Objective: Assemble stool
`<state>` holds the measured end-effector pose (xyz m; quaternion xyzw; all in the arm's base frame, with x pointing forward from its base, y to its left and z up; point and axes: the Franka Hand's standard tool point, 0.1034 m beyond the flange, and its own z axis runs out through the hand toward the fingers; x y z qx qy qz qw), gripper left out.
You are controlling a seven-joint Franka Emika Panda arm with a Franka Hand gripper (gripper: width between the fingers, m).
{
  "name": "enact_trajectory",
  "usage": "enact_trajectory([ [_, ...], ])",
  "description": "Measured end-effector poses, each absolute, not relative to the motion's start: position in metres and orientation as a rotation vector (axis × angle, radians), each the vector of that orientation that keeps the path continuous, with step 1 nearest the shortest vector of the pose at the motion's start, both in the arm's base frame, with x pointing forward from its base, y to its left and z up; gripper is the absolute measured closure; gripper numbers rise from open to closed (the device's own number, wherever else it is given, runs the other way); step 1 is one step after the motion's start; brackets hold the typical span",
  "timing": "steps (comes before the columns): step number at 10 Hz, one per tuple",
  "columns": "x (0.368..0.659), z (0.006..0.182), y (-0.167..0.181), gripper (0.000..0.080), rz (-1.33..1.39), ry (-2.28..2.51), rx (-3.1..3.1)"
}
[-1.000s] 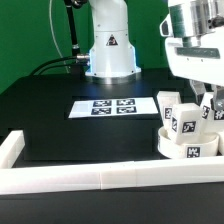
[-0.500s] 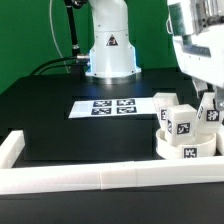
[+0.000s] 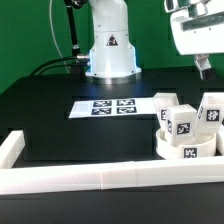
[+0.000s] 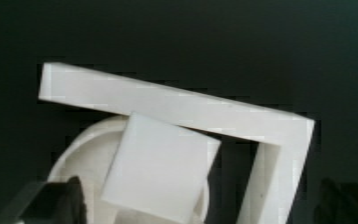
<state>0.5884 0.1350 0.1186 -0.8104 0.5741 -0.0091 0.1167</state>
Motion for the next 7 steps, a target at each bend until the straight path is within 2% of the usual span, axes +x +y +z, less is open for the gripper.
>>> enact_trajectory([
  [3, 0.587, 0.114, 0.133, 0.0150, -0.045, 1.244, -2.667],
  [5, 0.591, 0.123, 0.135, 0.0150, -0.076, 0.877, -2.828],
  [7, 0.594, 0.125, 0.145, 0.0150, -0.094, 0.516, -2.935],
])
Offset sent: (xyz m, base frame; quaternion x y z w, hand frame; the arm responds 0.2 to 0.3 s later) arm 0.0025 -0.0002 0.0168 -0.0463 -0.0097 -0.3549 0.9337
